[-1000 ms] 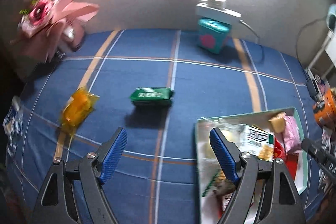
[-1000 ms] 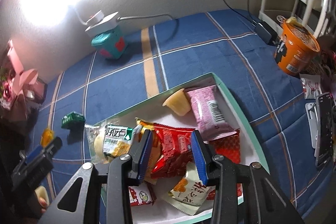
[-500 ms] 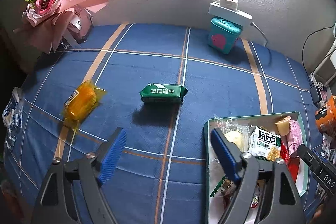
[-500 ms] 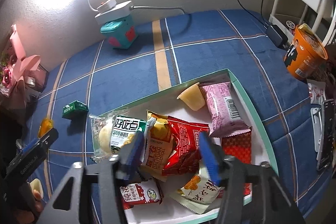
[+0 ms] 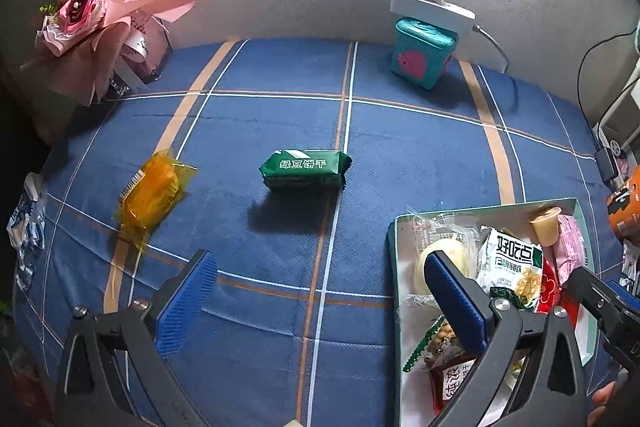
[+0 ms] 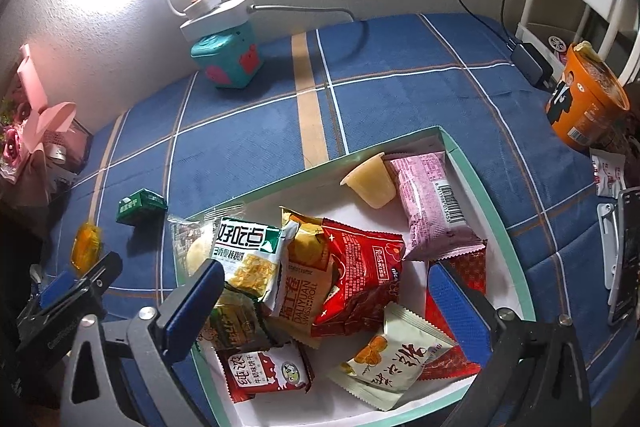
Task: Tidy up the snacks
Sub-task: 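Move both open tools back toward the green packet and yellow jelly bag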
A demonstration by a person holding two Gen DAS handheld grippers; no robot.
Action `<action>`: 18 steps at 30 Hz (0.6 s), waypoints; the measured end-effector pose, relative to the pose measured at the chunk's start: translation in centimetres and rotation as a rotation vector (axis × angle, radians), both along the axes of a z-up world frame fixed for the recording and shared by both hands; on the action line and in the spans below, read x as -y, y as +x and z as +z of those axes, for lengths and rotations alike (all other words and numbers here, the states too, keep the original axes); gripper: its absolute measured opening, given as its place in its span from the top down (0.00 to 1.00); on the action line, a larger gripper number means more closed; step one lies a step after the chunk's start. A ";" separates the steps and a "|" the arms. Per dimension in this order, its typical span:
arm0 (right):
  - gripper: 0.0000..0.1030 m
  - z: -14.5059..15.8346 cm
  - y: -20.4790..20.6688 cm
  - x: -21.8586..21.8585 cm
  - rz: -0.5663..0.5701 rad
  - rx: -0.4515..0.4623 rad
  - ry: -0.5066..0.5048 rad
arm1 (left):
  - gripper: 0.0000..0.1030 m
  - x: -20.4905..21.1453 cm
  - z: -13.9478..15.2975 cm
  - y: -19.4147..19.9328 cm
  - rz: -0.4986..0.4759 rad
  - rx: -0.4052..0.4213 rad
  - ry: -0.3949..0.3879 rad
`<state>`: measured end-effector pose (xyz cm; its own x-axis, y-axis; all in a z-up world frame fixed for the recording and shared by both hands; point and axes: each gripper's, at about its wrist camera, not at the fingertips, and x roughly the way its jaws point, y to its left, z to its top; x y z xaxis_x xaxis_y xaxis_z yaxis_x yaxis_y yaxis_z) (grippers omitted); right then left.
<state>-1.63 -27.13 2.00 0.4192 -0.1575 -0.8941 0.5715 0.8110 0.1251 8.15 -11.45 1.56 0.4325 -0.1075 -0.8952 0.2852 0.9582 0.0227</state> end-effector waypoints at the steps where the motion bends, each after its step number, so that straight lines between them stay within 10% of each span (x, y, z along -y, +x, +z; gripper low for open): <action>1: 0.00 0.1 0.0 -0.1 0.002 0.003 -0.002 | 0.00 0.0 0.2 0.0 -0.004 0.003 0.003; 18: 0.00 1.6 3.4 -7.5 0.182 0.058 0.014 | 0.00 -7.9 1.2 2.3 0.173 0.088 0.161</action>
